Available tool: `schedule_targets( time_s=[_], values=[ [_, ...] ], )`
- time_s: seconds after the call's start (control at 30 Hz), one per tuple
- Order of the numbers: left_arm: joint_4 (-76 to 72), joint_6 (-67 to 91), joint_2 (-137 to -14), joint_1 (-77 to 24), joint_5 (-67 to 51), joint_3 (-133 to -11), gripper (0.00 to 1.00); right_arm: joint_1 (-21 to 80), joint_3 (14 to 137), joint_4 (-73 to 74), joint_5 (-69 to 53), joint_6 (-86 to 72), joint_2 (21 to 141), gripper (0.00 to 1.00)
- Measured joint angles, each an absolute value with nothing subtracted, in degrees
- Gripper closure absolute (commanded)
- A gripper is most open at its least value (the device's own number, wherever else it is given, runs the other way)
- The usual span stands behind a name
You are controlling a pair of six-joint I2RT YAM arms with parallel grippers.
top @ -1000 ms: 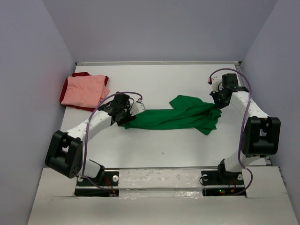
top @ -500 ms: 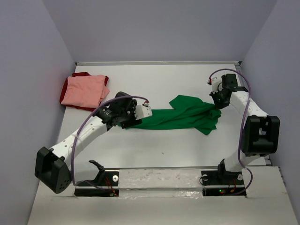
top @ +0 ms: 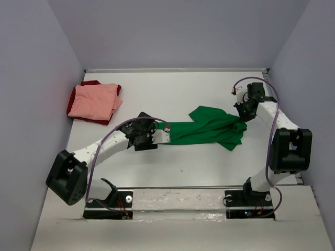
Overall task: Fold and stack the t-shirts
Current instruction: Flatten the tshirt out
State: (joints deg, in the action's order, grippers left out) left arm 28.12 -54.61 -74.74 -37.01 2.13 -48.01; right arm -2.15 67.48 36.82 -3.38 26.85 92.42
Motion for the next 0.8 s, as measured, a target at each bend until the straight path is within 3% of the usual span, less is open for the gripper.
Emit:
schedule_targets(
  time_s=[0.8],
  values=[
    [19.9, -57.2, -81.9, -37.0, 5.7, -48.0, 0.27, -2.2, 67.4, 36.9, -2.3, 27.2, 93.5, 1.0]
  ],
)
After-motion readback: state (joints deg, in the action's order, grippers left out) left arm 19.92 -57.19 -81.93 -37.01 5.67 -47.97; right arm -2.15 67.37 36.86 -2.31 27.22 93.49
